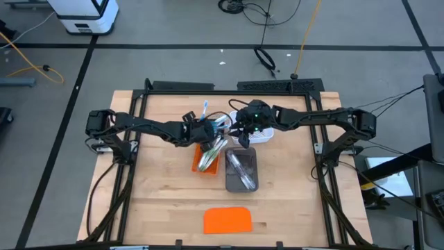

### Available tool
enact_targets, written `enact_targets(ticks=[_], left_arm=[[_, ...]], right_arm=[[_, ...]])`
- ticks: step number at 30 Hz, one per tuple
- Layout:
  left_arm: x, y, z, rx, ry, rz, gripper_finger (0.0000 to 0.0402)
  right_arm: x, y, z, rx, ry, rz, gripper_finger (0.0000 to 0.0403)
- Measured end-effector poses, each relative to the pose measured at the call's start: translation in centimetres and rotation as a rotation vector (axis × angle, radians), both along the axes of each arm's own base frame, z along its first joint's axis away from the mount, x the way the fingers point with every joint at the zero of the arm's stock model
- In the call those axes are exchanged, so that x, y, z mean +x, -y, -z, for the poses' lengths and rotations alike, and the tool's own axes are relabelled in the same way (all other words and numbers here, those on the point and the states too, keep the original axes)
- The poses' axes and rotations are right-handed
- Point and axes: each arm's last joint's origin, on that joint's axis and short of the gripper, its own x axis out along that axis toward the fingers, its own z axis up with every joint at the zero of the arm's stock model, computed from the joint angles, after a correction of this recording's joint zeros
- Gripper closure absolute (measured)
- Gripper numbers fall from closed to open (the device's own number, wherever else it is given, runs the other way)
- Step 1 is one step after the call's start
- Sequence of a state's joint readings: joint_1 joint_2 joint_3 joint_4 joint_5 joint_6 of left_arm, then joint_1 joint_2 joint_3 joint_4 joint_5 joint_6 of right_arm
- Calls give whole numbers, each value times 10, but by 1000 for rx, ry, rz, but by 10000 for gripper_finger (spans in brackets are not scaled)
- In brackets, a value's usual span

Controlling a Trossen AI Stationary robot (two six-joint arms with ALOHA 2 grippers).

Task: Pick & Place Toothbrushes
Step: Put the blue toothbrush into the black bin

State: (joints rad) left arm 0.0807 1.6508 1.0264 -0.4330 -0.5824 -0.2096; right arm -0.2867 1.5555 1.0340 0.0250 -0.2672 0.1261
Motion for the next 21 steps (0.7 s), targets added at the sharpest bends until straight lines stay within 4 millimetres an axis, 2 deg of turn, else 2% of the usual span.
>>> enact_targets(ticks=[9, 17, 21], left_arm=[[-2, -18, 1, -152, 77, -85, 397], [-3, -18, 3, -171, 83, -108, 384], [-4, -18, 4, -173, 78, -112, 390]], right_arm=[[0, 0, 0, 2, -4, -1, 259], [0, 0, 1, 3, -7, -1, 257], [0, 0, 1, 3, -7, -2, 259]])
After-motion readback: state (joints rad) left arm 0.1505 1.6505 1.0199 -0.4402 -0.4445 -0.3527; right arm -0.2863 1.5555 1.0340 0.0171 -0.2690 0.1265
